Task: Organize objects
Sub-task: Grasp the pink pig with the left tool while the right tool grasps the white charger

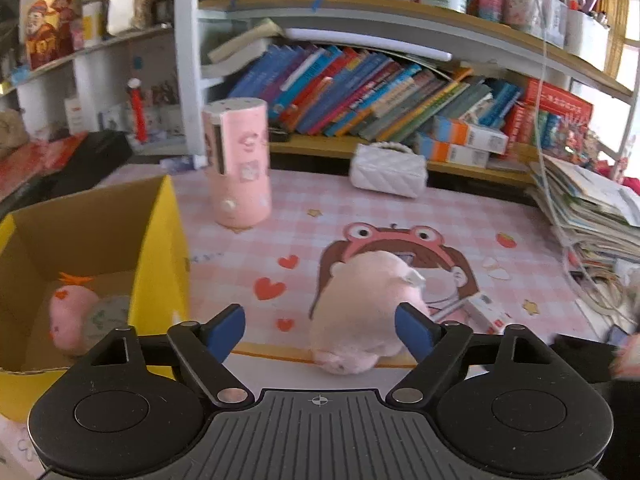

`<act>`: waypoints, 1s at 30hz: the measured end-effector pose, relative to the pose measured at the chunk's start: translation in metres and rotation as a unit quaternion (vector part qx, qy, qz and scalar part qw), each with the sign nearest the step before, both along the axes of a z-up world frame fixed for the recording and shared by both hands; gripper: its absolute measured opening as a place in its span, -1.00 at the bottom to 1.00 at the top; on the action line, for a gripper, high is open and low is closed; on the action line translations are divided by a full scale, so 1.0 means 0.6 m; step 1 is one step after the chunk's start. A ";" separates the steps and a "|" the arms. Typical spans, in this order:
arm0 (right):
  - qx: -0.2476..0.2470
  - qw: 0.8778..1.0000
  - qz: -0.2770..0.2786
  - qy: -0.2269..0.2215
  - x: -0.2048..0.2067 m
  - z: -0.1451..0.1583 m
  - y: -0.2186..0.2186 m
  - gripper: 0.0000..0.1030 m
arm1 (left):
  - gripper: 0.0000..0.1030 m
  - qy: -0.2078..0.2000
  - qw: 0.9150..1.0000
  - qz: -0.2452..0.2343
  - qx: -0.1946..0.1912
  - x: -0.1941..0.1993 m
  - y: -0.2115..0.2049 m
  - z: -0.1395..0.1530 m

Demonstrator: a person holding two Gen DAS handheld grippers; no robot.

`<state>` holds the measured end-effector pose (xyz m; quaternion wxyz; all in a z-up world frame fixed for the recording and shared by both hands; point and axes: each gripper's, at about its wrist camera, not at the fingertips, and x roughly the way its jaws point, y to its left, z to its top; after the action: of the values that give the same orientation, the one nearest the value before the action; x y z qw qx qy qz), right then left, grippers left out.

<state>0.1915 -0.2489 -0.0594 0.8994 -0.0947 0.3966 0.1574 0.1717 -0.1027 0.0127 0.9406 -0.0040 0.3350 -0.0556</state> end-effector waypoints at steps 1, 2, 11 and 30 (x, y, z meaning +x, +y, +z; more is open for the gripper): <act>-0.012 1.000 0.013 -0.003 0.003 -0.006 0.007 0.45 | 0.67 0.001 1.000 -0.008 -0.009 0.002 0.001 0.001; -0.019 1.000 0.022 -0.004 0.006 -0.010 0.012 0.45 | 0.69 0.003 1.000 -0.014 -0.017 0.005 0.002 0.002; 0.004 0.999 0.030 0.024 0.020 -0.026 -0.004 0.03 | 0.83 0.012 0.998 -0.058 -0.020 0.053 -0.037 -0.009; 0.015 1.000 -0.023 0.001 -0.019 0.013 -0.066 -0.03 | 0.32 0.081 0.995 -0.043 0.045 0.120 -0.068 -0.094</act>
<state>0.1799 -0.2885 -0.0515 0.9038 -0.0718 0.3969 0.1427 0.2435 -0.1432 -0.0436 0.9063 0.0479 0.4122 -0.0804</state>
